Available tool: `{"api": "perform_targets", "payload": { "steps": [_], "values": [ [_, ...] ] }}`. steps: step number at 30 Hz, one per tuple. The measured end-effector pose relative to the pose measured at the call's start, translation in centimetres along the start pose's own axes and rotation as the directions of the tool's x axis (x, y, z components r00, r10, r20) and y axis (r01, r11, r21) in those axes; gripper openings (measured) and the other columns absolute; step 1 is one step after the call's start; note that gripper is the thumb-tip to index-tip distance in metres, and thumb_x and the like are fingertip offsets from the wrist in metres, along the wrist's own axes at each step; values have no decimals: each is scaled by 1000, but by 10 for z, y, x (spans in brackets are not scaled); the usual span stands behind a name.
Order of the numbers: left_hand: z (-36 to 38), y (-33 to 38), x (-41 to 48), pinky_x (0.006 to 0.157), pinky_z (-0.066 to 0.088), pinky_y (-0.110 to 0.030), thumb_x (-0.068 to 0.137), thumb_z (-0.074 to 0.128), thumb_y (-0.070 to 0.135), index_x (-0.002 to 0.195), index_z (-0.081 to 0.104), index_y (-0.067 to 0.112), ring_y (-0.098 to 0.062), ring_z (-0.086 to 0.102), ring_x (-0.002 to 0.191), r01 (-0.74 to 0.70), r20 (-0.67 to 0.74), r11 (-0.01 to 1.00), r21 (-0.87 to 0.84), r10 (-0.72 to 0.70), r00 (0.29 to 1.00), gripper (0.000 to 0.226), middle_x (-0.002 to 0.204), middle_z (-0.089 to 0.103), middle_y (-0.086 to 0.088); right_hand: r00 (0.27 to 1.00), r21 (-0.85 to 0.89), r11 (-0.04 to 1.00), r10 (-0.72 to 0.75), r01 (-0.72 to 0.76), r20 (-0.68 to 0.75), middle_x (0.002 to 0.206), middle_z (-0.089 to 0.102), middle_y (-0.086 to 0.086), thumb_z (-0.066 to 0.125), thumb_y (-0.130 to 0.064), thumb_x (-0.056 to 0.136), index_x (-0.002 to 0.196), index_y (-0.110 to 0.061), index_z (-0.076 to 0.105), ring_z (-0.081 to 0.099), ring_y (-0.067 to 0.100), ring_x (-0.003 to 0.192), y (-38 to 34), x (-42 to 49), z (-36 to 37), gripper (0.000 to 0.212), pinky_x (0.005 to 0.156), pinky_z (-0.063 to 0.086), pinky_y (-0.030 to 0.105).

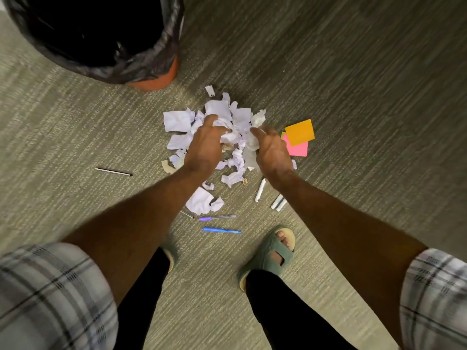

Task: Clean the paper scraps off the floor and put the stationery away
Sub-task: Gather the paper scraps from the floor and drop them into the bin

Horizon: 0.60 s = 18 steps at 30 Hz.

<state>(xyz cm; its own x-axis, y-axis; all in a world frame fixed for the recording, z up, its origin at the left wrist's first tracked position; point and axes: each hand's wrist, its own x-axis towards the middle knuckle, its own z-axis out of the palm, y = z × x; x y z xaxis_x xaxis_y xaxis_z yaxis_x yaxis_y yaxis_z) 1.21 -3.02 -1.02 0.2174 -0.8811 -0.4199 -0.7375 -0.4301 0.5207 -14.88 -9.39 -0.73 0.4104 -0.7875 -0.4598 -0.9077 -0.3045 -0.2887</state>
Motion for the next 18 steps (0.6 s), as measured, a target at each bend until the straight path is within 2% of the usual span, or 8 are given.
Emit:
{"api": "perform_targets", "payload": {
  "steps": [3, 6, 12, 15, 18],
  "values": [
    [-25, 11, -12, 111, 44, -34, 89, 60, -9, 131, 65, 9, -27, 55, 130, 23, -7, 1000, -22, -23, 1000, 46, 154, 37, -7, 1000, 24, 1000, 4, -4, 13, 144, 49, 15, 51, 4, 92, 135, -20, 57, 64, 29, 116, -17, -10, -27, 49, 97, 56, 38],
    [-46, 20, -23, 112, 43, -34, 88, 61, -8, 130, 66, 12, -25, 51, 134, 64, -16, 995, -78, -65, 998, 46, 156, 36, -4, 1000, 50, 999, 3, -3, 5, 138, 53, 12, 50, 6, 87, 131, -20, 60, 64, 33, 110, -35, -20, -49, 53, 94, 55, 40],
    [-110, 33, -37, 106, 47, -35, 90, 55, -5, 122, 70, 16, -24, 55, 129, 77, -56, 976, -204, -90, 994, 41, 149, 46, -4, 999, 112, 993, -28, 32, -33, 128, 59, 14, 50, 11, 83, 127, -16, 64, 65, 32, 105, -89, -23, -99, 54, 91, 52, 32],
    [-151, 34, -40, 97, 50, -36, 90, 58, 6, 110, 73, 17, -20, 60, 115, 57, -124, 970, -235, -88, 988, 28, 136, 53, -1, 997, 113, 993, -27, 35, -66, 126, 62, 11, 57, 10, 83, 125, -16, 65, 65, 28, 108, -126, -15, -127, 50, 94, 50, 29],
    [-195, 24, -36, 96, 49, -36, 90, 57, 10, 102, 73, 13, -19, 58, 112, 65, -166, 962, -266, -112, 980, 21, 131, 54, -1, 999, 129, 992, 13, -10, -29, 133, 59, 9, 60, -2, 90, 129, -18, 62, 60, 27, 118, -166, -1, -151, 43, 100, 47, 30]
  ]
}}
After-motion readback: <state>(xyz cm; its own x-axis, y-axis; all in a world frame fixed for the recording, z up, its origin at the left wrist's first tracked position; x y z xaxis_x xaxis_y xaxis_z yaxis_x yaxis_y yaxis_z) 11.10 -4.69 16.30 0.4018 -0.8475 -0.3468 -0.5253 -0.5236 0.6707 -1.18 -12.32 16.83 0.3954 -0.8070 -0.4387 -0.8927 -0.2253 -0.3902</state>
